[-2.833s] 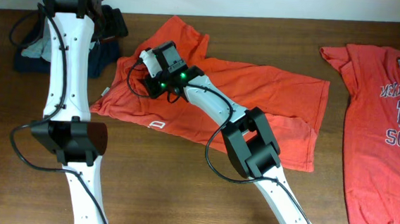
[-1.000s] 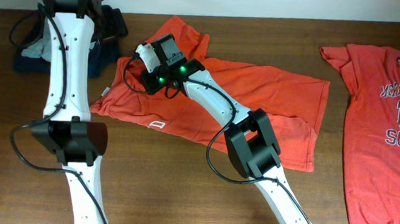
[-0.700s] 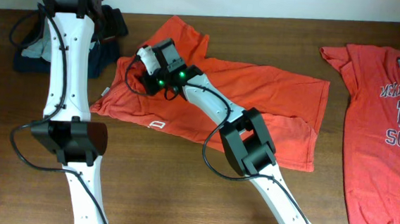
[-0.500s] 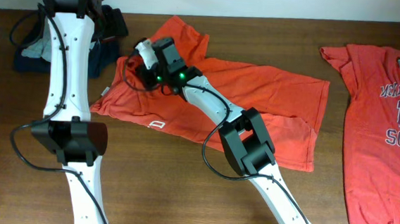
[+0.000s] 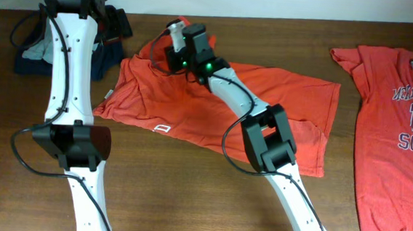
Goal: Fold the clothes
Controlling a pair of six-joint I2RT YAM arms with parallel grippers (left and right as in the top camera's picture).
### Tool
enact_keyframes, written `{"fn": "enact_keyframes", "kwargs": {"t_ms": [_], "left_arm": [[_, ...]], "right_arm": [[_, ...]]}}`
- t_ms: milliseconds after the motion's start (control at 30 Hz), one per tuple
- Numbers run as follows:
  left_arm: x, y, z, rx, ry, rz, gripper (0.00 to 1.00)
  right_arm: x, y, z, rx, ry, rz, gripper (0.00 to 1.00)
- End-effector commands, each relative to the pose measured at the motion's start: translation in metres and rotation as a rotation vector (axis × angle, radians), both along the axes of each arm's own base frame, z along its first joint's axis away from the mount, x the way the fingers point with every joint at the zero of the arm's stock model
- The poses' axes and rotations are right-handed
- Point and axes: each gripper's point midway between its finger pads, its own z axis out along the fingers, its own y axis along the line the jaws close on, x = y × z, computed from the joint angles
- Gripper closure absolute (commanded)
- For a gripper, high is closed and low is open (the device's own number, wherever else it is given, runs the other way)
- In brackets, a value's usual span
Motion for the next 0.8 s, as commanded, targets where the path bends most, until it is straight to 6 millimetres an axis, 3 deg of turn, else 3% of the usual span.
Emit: {"fn": "enact_keyframes", "kwargs": {"t_ms": [0, 133, 233, 433, 767], "left_arm": [[0.0, -0.002, 0.002, -0.005, -0.007, -0.003, 0.01], [0.0, -0.002, 0.002, -0.005, -0.007, -0.003, 0.01], [0.0, -0.002, 0.002, -0.005, -0.007, -0.003, 0.01], [0.0, -0.002, 0.002, -0.005, -0.007, -0.003, 0.01], [0.0, -0.002, 0.002, -0.005, -0.007, -0.003, 0.01]], "right_arm": [[0.005, -0.012, 0.061, 0.037, -0.026, -0.004, 0.95], [-0.029, -0.013, 0.075, 0.028, 0.114, 0.077, 0.95], [-0.05, -0.017, 0.071, 0.001, 0.211, 0.099, 0.95], [-0.079, -0.029, 0.036, -0.074, 0.385, 0.099, 0.95], [-0.097, -0.029, -0.024, -0.138, 0.513, 0.104, 0.96]]}}
